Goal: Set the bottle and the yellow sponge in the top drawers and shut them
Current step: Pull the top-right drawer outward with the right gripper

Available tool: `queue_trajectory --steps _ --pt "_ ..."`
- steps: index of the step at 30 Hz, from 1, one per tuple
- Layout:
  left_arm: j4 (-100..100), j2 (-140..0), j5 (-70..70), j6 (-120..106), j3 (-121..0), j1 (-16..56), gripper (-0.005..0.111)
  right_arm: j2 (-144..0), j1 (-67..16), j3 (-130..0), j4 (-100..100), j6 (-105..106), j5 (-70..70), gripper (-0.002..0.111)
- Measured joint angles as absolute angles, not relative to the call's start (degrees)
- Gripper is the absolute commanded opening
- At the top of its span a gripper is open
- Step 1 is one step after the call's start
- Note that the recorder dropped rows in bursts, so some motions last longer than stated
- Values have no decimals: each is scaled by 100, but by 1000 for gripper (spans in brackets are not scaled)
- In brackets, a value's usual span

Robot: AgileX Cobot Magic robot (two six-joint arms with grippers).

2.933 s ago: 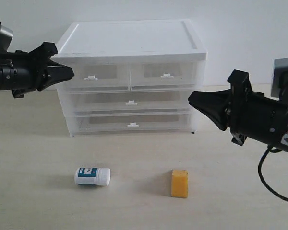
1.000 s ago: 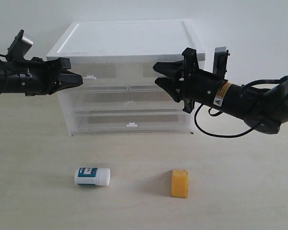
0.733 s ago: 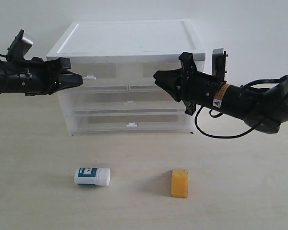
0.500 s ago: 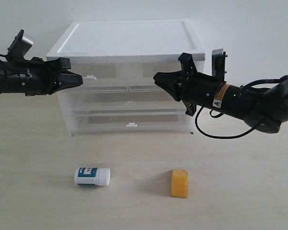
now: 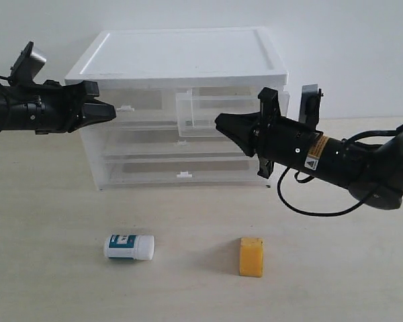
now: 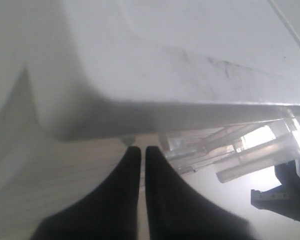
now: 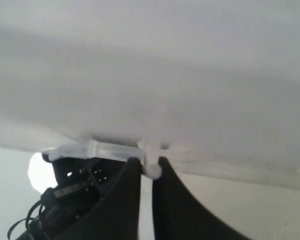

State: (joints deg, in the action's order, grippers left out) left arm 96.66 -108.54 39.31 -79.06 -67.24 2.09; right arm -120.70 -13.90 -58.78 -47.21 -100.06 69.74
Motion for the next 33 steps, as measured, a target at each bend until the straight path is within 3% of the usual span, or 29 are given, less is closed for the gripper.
queue_trajectory --steps 22,24,29,33 --pt "9666 -10854 3931 -7906 -6724 209 4 -11361 -1390 -4733 -4600 -9387 6979 1" --pt "9666 -10854 3931 -7906 -6724 209 4 -11348 -1390 -4651 -4394 -9387 6979 8" --pt "9666 -10854 3931 -7906 -6724 209 4 -11346 -1390 -4612 -4146 -9386 6968 41" --pt "9666 -10854 3931 -7906 -6724 209 4 -11346 -1390 -4612 -3866 -9499 6968 41"
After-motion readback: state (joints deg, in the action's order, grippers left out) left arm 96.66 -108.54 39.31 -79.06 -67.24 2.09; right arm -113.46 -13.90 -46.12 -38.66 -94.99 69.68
